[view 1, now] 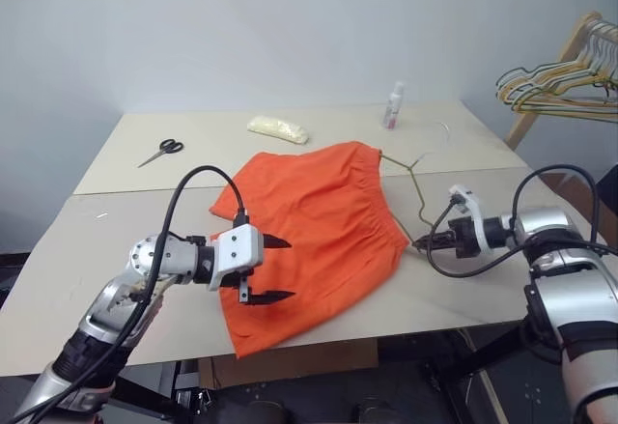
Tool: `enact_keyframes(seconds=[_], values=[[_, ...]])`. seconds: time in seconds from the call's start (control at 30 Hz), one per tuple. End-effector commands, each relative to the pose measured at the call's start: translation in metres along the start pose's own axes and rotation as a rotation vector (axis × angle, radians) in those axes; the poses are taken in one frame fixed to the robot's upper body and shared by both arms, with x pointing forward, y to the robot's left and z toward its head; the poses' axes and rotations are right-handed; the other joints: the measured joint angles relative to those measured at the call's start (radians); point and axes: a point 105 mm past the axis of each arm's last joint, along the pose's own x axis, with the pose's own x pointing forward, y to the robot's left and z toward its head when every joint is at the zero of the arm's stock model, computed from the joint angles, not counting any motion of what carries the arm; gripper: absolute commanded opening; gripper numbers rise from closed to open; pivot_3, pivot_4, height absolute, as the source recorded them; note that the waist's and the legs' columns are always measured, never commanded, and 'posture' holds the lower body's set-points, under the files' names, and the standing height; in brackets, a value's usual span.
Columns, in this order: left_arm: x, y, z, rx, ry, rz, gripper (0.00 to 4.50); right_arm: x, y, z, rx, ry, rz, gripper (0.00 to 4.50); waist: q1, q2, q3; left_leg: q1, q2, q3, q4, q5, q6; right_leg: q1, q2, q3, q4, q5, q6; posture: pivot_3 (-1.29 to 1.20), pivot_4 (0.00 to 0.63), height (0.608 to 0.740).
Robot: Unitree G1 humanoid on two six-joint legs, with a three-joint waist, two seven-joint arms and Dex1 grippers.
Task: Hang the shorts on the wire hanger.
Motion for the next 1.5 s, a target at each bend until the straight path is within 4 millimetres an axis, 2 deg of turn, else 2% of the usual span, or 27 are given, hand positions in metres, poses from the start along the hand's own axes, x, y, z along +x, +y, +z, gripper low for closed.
enact_keyframes(seconds=[0.03, 0.13, 0.23, 0.37, 0.5, 0.6, 0.73, 0.9, 1.1, 1.5], values=[[-0.004, 0.014, 0.012, 0.08, -0.016, 0.036, 4.47, -0.012, -0.003, 0.024, -0.206, -0.044, -0.071, 0.0, 0.0, 0.0, 0.0, 0.0, 0.0, 0.0, 0.0, 0.0, 0.0, 0.0, 0.0, 0.0, 0.0, 0.0, 0.0, 0.19, 0.0, 0.74], [-0.007, 0.031, 0.02, 0.111, -0.036, 0.094, 4.47, -0.016, -0.005, 0.03, -0.337, -0.019, -0.121, 0.0, 0.001, 0.0, 0.0, 0.0, 0.0, 0.0, 0.0, 0.0, 0.0, 0.0, 0.0, 0.0, 0.0, 0.0, 0.0, 0.18, 0.0, 0.74], [-0.013, 0.057, 0.036, 0.144, -0.085, 0.187, 4.47, -0.02, -0.004, 0.039, -0.398, -0.014, -0.163, 0.0, 0.0, 0.0, 0.0, 0.0, 0.0, 0.0, 0.0, 0.0, 0.0, 0.0, 0.0, 0.0, 0.0, 0.0, 0.0, 0.17, 0.0, 0.74], [-0.031, 0.103, 0.069, 0.224, -0.162, 0.325, 4.47, -0.026, 0.007, 0.051, -0.546, -0.02, -0.181, 0.0, -0.001, 0.0, 0.0, 0.0, 0.0, 0.0, 0.0, 0.0, -0.001, 0.0, 0.0, 0.0, -0.001, 0.0, 0.0, 0.16, 0.0, 0.74], [-0.04, 0.136, 0.096, 0.299, -0.186, 0.367, 4.47, -0.027, 0.018, 0.06, -0.657, -0.016, -0.206, 0.0, -0.004, 0.0, 0.0, -0.001, 0.0, 0.0, 0.0, 0.001, -0.001, 0.0, 0.0, 0.0, 0.0, 0.0, 0.0, 0.16, 0.0, 0.74], [-0.042, 0.152, 0.109, 0.337, -0.189, 0.324, 4.47, -0.024, 0.032, 0.068, -0.724, -0.022, -0.2, 0.0, -0.01, 0.0, 0.0, -0.001, -0.002, 0.001, 0.0, 0.0, -0.001, 0.0, 0.0, 0.0, 0.0, 0.0, 0.0, 0.15, 0.0, 0.74], [-0.039, 0.16, 0.109, 0.391, -0.122, 0.227, 4.47, -0.019, 0.05, 0.076, -0.775, -0.029, -0.19, 0.0, -0.026, 0.0, 0.0, -0.001, -0.003, 0.001, 0.0, 0.001, -0.001, 0.0, 0.001, -0.001, 0.0, 0.0, 0.0, 0.14, 0.0, 0.74], [-0.036, 0.156, 0.103, 0.41, -0.053, 0.061, 4.47, -0.014, 0.065, 0.079, -0.795, 0.0, -0.192, 0.0, -0.033, 0.0, 0.0, -0.002, -0.003, 0.001, 0.0, 0.0, 0.001, 0.001, 0.001, -0.001, 0.0, 0.0, 0.0, 0.13, 0.0, 0.74], [-0.032, 0.165, 0.102, 0.396, 0.015, 0.026, 4.47, -0.011, 0.078, 0.08, -0.864, 0.021, -0.183, 0.0, -0.032, -0.001, 0.001, -0.003, -0.004, 0.001, 0.002, -0.001, 0.002, 0.001, 0.001, -0.001, 0.0, 0.0, 0.001, 0.13, 0.0, 0.74], [-0.028, 0.154, 0.083, 0.344, 0.116, -0.131, 4.47, -0.002, 0.098, 0.081, -0.952, 0.032, -0.14, 0.0, -0.033, 0.0, 0.001, -0.009, -0.003, 0.0, 0.009, -0.002, 0.005, -0.001, 0.001, -0.003, 0.0, 0.001, 0.003, 0.14, 0.0, 0.74]])
